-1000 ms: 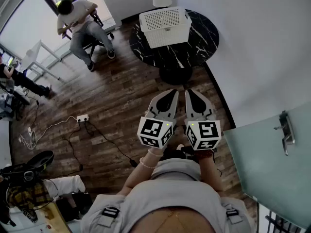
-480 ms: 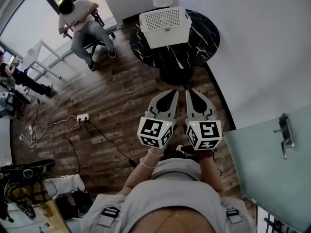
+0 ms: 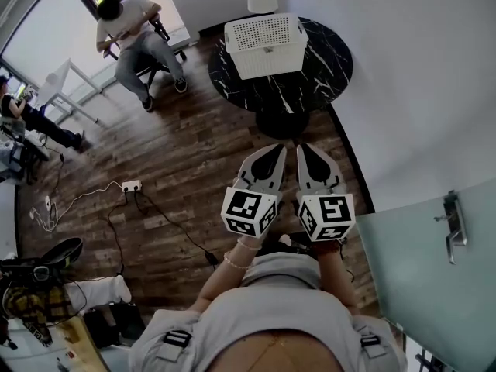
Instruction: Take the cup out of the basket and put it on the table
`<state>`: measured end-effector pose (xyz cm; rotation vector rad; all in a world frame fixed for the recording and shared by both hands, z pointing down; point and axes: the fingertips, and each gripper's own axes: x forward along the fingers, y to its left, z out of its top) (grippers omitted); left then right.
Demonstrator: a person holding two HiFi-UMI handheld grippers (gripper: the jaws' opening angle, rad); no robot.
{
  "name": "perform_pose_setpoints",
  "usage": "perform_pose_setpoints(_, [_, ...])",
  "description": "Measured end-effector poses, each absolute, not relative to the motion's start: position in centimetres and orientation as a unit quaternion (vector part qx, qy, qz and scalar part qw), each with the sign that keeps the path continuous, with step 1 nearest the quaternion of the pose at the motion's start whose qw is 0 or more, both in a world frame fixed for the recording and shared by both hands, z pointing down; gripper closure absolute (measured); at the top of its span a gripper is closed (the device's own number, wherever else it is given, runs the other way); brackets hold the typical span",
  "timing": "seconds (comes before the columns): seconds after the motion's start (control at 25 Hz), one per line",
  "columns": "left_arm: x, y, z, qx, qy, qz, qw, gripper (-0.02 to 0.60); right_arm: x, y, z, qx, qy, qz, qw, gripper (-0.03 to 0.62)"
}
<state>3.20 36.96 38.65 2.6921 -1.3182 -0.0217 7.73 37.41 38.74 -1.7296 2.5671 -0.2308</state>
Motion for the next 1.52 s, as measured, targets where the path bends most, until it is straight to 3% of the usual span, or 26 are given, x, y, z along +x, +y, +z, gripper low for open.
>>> perform_pose_setpoints(1.52, [-1.6, 20.8, 39.5, 0.929, -0.362, -0.010, 0.080, 0.575, 2.3, 21.8, 40.1, -0.610, 0.788, -0.079, 0.004, 0.582])
